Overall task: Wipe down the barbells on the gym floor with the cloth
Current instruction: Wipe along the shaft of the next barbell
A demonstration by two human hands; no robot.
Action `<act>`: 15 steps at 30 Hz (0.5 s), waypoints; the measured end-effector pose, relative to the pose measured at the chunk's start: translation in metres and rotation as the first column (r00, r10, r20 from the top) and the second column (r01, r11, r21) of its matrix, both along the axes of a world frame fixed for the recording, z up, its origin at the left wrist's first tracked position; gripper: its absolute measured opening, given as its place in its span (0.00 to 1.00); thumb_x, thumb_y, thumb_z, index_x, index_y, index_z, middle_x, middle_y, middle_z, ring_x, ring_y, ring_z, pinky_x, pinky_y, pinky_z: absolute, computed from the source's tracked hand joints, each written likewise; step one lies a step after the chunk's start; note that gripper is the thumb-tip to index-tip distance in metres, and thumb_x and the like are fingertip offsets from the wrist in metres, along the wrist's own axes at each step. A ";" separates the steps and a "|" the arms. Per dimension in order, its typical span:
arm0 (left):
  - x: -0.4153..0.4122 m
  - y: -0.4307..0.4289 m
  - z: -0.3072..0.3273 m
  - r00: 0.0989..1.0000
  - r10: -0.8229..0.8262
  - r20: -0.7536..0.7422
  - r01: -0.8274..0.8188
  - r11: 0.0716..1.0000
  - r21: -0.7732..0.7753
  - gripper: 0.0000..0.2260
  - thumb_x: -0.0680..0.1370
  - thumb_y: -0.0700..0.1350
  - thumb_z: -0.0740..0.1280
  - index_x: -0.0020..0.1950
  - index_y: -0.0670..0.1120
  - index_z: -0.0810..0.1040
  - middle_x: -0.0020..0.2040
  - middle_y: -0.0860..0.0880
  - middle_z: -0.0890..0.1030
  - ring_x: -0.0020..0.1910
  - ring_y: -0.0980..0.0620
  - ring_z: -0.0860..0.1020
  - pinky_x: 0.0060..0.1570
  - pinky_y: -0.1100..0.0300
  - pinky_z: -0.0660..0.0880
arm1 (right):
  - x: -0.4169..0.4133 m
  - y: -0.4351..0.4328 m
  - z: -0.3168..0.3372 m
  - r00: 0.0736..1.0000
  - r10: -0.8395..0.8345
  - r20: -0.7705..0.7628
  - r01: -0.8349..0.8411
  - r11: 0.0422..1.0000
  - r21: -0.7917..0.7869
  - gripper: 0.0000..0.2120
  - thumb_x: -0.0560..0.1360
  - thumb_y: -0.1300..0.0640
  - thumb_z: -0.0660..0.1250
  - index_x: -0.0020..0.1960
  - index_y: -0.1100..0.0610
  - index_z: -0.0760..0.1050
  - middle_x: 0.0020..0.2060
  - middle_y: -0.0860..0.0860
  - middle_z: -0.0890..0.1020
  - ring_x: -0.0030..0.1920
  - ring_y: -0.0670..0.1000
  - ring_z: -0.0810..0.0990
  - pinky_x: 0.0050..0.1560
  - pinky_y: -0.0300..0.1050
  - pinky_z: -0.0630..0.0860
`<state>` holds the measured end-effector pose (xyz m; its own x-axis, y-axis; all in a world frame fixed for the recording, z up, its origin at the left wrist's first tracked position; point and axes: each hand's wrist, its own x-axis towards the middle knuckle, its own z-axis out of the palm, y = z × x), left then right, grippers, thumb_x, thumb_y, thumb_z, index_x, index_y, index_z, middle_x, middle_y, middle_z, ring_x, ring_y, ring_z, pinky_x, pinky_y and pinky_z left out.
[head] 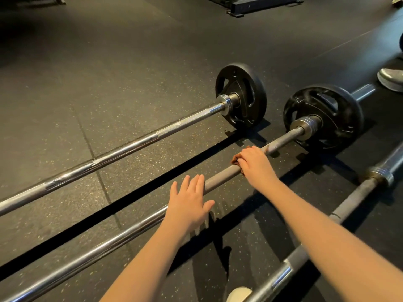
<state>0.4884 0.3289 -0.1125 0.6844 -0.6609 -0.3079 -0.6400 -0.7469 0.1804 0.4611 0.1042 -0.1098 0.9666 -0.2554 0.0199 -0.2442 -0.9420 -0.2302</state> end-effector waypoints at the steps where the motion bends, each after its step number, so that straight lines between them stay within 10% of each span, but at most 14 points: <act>1: 0.000 -0.001 0.000 1.000 0.003 -0.006 -0.003 1.000 0.004 0.32 0.82 0.61 0.49 0.79 0.47 0.42 0.80 0.50 0.47 0.78 0.47 0.44 0.75 0.42 0.44 | -0.004 0.013 -0.007 0.997 -0.051 0.064 0.050 0.999 0.014 0.09 0.79 0.60 0.63 0.56 0.56 0.80 0.54 0.52 0.80 0.64 0.56 0.71 0.72 0.54 0.62; 8: -0.001 0.000 0.001 1.000 0.022 -0.010 -0.022 1.000 0.018 0.32 0.81 0.61 0.50 0.79 0.47 0.42 0.80 0.50 0.48 0.78 0.47 0.45 0.75 0.43 0.43 | -0.015 0.004 -0.002 0.975 0.218 -0.036 -0.208 0.961 0.182 0.12 0.81 0.60 0.59 0.60 0.53 0.77 0.61 0.49 0.77 0.69 0.50 0.66 0.72 0.50 0.61; 15: -0.002 -0.004 0.005 0.998 0.024 -0.051 -0.022 0.999 0.047 0.31 0.82 0.60 0.47 0.79 0.45 0.43 0.79 0.48 0.51 0.78 0.47 0.45 0.75 0.45 0.43 | -0.021 0.030 -0.019 0.991 0.012 0.130 -0.034 0.985 0.168 0.10 0.80 0.60 0.60 0.57 0.54 0.78 0.60 0.50 0.77 0.71 0.54 0.63 0.74 0.55 0.59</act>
<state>0.4864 0.3247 -0.1075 0.6818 -0.6293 -0.3731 -0.6132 -0.7697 0.1778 0.4397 0.1339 -0.1287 0.9644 -0.2439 0.1021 -0.1814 -0.8914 -0.4154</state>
